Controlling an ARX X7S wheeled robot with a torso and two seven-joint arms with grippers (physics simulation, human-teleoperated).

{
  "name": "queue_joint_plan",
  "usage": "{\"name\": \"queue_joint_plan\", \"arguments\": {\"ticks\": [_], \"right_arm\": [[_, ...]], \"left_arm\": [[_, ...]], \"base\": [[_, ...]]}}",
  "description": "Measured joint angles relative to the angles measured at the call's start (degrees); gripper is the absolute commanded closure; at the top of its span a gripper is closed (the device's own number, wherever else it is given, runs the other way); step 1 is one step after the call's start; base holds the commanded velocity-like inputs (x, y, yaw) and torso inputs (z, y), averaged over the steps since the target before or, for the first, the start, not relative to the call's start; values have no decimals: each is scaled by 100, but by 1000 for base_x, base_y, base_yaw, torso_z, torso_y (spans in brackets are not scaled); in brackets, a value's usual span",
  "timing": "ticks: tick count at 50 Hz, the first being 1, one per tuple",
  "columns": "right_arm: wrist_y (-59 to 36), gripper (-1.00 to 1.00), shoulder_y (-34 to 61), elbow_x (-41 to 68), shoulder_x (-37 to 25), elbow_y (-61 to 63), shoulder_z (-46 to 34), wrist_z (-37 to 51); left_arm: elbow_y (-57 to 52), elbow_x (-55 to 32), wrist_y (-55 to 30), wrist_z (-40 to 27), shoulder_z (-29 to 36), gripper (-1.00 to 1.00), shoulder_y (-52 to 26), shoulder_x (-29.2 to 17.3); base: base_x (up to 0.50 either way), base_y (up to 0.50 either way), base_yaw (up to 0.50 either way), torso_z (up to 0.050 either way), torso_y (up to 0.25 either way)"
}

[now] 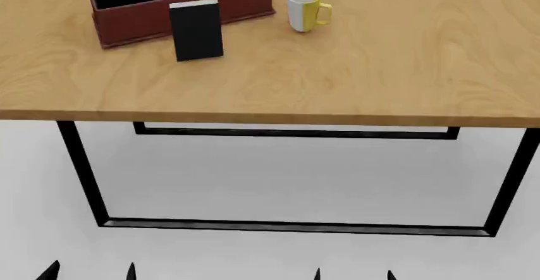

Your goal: Pick up the book and place it in the front compartment of the caddy.

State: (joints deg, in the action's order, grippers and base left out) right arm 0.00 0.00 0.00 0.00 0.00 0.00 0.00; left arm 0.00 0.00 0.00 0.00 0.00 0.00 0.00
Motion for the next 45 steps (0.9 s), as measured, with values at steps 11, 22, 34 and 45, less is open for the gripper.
{"name": "queue_joint_plan", "arguments": {"ticks": [11,22,34,45], "right_arm": [[31,-100,-52,100,-115,24,-94,80],[-250,-100,163,231,-204,205,-263,273],[-1540,-100,712,156,-435,1537,-417,532],[-3089,-100,1272,64,-669,2964,-548,618]], "left_arm": [[-50,-128,-33,-146,146,-100,-25,-130],[-360,-288,-267,-236,272,-100,-51,-285],[-1527,-610,-1215,-237,314,-100,-562,-539],[-2688,-1047,-2434,-387,79,-100,-1133,-743]], "base": [[0,0,0,0,0],[0,0,0,0,0],[0,0,0,0,0],[0,0,0,0,0]]}}
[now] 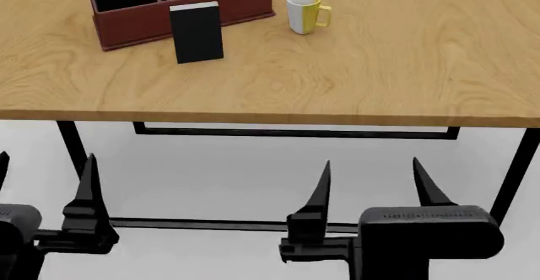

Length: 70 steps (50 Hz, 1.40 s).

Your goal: Pick up the book and place it in the front compartment of the caddy.

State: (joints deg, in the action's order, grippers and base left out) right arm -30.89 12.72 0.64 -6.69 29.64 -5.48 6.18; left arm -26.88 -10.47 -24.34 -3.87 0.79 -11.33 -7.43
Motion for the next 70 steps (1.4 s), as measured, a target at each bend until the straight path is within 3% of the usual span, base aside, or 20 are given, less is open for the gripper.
{"name": "queue_joint_plan", "arguments": {"ticks": [18,28,42,70], "right_arm": [[-2563,-100,852,-195,-222,2256,-193,38],[-3329,-100,1321,-1634,296,2751,-647,-865],[-3819,-100,1687,-2270,565,2962,-1025,-1268],[-4056,-100,1884,-2215,588,3003,-1197,-1210]], "left_arm": [[-2016,-887,-1920,-511,-948,-100,-741,-272],[-2770,-1809,-2647,-994,-1437,-100,-995,-481],[-3058,-2655,-2826,-1523,-1629,-100,-1058,-787],[-3035,-3054,-2665,-1833,-1448,-100,-1050,-995]], "base": [[0,0,0,0,0],[245,34,0,0,0],[340,55,0,0,0],[338,57,0,0,1]]}}
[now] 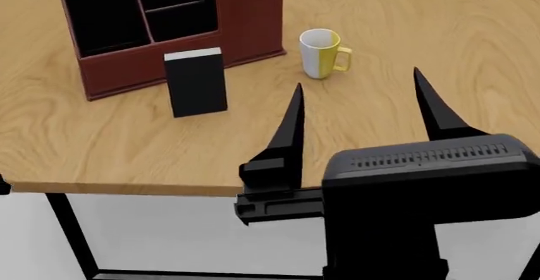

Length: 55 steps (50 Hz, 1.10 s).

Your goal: Pick up the book and place it in the front compartment of the caddy.

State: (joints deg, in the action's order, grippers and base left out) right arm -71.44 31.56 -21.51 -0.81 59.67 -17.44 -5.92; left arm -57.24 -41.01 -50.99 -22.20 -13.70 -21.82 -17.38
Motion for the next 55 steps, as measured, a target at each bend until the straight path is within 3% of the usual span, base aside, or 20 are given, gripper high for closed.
{"name": "queue_joint_plan", "arguments": {"ticks": [55], "right_arm": [[-140,-100,243,157,-49,-68,-155,184]], "left_arm": [[49,-381,369,-419,78,-100,71,-361]], "base": [[340,151,0,0,1]]}}
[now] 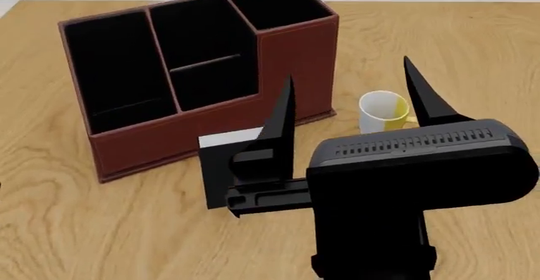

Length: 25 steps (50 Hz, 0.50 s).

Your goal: Pick up the book and place it in the front compartment of the caddy.

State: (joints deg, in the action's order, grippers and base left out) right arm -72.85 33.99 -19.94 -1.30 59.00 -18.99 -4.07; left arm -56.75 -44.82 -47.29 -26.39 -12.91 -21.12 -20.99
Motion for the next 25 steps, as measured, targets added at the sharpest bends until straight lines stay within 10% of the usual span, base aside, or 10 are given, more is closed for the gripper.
{"name": "queue_joint_plan", "arguments": {"ticks": [25], "right_arm": [[-47,-100,22,54,-18,52,4,25]], "left_arm": [[-7,-159,124,-163,38,-100,27,-148]], "base": [[315,53,0,0,1]]}}
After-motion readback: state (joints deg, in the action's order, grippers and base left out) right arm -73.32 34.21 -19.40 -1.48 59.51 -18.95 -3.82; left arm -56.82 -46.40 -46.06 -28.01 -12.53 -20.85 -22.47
